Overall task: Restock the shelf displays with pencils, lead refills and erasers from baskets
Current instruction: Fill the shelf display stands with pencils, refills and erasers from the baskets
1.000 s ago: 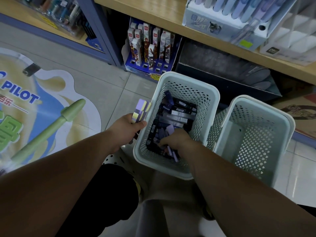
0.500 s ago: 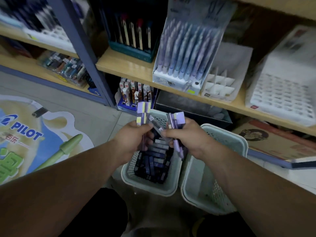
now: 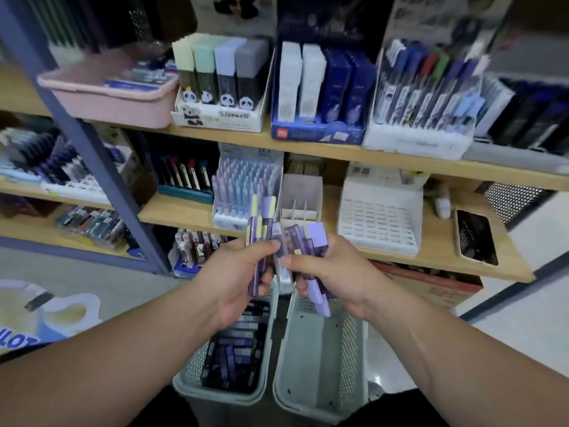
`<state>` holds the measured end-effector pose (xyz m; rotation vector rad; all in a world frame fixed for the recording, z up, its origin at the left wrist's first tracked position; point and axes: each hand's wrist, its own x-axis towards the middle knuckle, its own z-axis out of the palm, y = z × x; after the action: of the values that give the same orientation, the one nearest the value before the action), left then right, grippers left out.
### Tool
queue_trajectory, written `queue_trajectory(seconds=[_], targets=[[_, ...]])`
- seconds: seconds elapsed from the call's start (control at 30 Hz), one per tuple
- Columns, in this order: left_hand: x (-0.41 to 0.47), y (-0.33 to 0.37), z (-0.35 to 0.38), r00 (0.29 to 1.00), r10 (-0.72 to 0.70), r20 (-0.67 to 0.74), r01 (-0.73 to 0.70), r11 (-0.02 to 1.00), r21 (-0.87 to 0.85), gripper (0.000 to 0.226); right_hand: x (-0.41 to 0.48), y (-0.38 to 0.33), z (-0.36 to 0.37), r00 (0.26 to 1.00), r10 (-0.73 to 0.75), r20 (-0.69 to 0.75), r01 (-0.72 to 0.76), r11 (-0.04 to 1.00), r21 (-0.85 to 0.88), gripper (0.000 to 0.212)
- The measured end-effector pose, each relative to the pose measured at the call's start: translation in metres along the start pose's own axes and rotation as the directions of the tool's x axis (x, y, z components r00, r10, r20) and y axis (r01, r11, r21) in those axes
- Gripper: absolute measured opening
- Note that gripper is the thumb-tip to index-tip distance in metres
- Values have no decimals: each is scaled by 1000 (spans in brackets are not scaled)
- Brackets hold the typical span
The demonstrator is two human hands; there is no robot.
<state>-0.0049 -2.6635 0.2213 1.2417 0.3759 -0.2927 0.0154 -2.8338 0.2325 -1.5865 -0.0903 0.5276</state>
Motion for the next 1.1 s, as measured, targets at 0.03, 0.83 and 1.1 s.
queue_trajectory(seconds=[0.03, 0.83, 1.1], targets=[[-1, -1, 6, 1000, 7, 13, -7, 1000, 6, 11, -3, -3, -7, 999, -11, -38, 12, 1000, 7, 19], [105, -14, 77, 826, -127, 550, 326, 903, -281, 22, 65, -4, -106, 975, -19, -221, 96, 935, 341, 30], [117, -32, 99, 781, -182, 597, 391, 888, -242, 22, 61, 7, -134, 979, 11, -205, 56, 948, 315, 26]])
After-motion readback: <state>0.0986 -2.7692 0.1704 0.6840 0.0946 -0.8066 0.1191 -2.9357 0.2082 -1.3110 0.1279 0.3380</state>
